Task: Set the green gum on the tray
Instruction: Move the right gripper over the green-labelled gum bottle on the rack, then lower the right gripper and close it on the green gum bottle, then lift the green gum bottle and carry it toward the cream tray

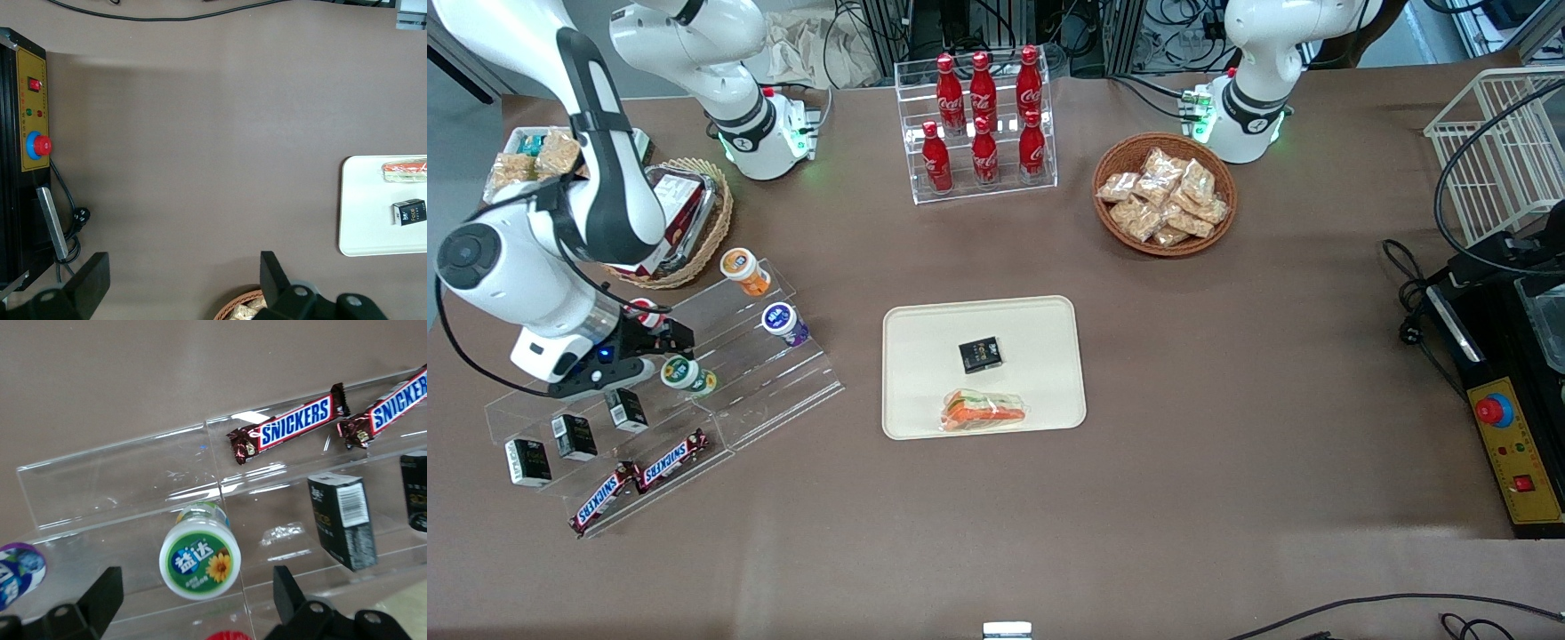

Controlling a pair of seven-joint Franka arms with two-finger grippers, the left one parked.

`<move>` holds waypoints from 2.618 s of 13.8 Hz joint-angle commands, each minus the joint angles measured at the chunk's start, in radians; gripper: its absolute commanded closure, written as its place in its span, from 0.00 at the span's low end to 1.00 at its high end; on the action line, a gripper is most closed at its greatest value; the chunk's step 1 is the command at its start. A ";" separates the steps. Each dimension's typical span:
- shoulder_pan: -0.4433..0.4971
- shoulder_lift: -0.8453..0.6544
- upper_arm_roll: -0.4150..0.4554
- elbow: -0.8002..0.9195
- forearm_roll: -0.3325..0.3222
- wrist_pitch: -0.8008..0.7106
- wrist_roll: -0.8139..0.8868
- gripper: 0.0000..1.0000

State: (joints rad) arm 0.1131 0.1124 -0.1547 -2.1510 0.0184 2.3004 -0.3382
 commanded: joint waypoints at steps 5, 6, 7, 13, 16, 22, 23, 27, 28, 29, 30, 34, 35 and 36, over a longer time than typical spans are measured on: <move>0.003 0.035 -0.002 -0.118 0.025 0.210 -0.033 0.00; 0.003 0.035 -0.002 -0.125 0.025 0.223 -0.033 0.01; 0.003 0.036 -0.002 -0.125 0.025 0.223 -0.032 0.03; 0.010 0.036 0.000 -0.109 0.026 0.197 -0.019 0.74; 0.010 0.032 0.001 -0.092 0.049 0.186 -0.021 0.73; 0.013 -0.023 0.014 0.179 0.107 -0.256 0.008 0.72; 0.013 -0.040 0.024 0.228 0.107 -0.335 0.028 0.72; 0.016 -0.086 0.050 0.419 0.094 -0.643 0.129 0.72; 0.023 -0.089 0.063 0.454 0.094 -0.685 0.160 0.72; 0.028 -0.091 0.082 0.482 0.094 -0.715 0.213 0.72; 0.034 -0.092 0.114 0.497 0.094 -0.732 0.281 0.72; 0.034 -0.093 0.295 0.517 0.104 -0.739 0.626 0.72; 0.039 -0.085 0.335 0.517 0.107 -0.725 0.706 0.72; 0.043 -0.073 0.372 0.517 0.107 -0.705 0.779 0.72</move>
State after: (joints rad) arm 0.1587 0.0054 0.1628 -1.6677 0.1073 1.5904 0.3127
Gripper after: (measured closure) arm 0.498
